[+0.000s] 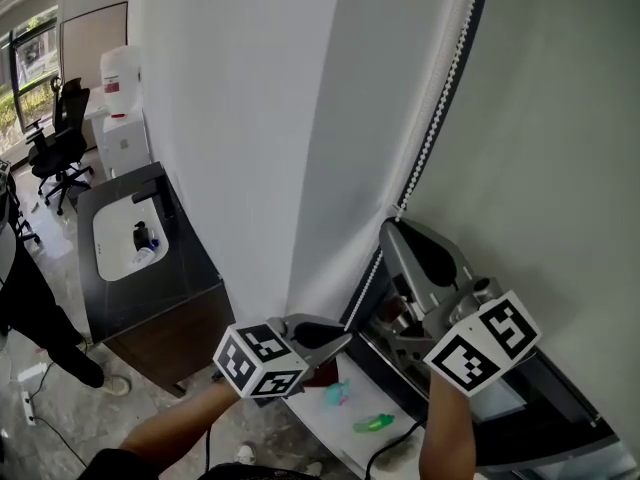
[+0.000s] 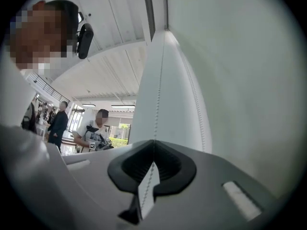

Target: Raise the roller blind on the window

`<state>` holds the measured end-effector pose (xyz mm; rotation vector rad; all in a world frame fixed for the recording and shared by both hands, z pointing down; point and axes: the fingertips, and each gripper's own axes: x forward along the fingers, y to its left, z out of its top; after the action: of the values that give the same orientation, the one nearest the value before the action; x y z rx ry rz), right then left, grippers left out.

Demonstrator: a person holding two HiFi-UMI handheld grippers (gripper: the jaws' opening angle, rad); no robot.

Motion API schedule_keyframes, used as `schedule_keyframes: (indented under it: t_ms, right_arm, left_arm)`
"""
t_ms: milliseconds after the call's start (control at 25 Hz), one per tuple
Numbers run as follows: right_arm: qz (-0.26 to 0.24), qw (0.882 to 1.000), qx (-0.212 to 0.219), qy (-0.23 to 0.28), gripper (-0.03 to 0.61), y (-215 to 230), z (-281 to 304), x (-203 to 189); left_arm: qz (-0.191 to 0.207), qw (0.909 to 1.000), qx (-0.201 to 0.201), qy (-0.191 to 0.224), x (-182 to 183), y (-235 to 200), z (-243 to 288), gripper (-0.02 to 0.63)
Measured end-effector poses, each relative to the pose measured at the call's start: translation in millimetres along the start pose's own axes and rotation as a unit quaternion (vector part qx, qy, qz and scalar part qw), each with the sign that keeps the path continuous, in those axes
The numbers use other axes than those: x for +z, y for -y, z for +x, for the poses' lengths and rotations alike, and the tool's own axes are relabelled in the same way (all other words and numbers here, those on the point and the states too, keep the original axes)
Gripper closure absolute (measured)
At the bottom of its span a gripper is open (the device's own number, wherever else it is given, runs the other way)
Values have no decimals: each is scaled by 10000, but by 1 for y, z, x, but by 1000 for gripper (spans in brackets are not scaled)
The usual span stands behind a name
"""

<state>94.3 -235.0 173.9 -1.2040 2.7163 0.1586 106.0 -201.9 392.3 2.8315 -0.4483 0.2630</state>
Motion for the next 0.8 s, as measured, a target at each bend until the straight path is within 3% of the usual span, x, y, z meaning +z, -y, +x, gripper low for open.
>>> schedule_keyframes:
  t_ms: [40, 120, 160, 360, 560, 800]
  right_arm:
    - [28, 10000, -60, 23, 571, 5, -1, -1]
    - [211, 9997, -47, 70, 571, 11, -4, -1]
    - [242, 9997, -36, 95, 571, 11, -5, 0]
    - [-27, 9999, -128, -65, 571, 5, -13, -10]
    - [-100, 9985, -181, -513, 571, -3, -21, -60]
    - [-8, 9945, -289, -1003, 571, -13, -40, -120]
  left_arm:
    - [74, 10000, -19, -21, 1, 1, -1, 597]
    - [156, 9999, -8, 64, 8, 3, -6, 501]
    - [153, 9997, 15, 194, 15, 3, -11, 488]
    - [167, 9952, 231, 941, 69, 2, -38, 486]
    - [239, 9859, 323, 1624, 132, 5, -55, 486]
    - [641, 9865, 248, 1489, 157, 17, -37, 486]
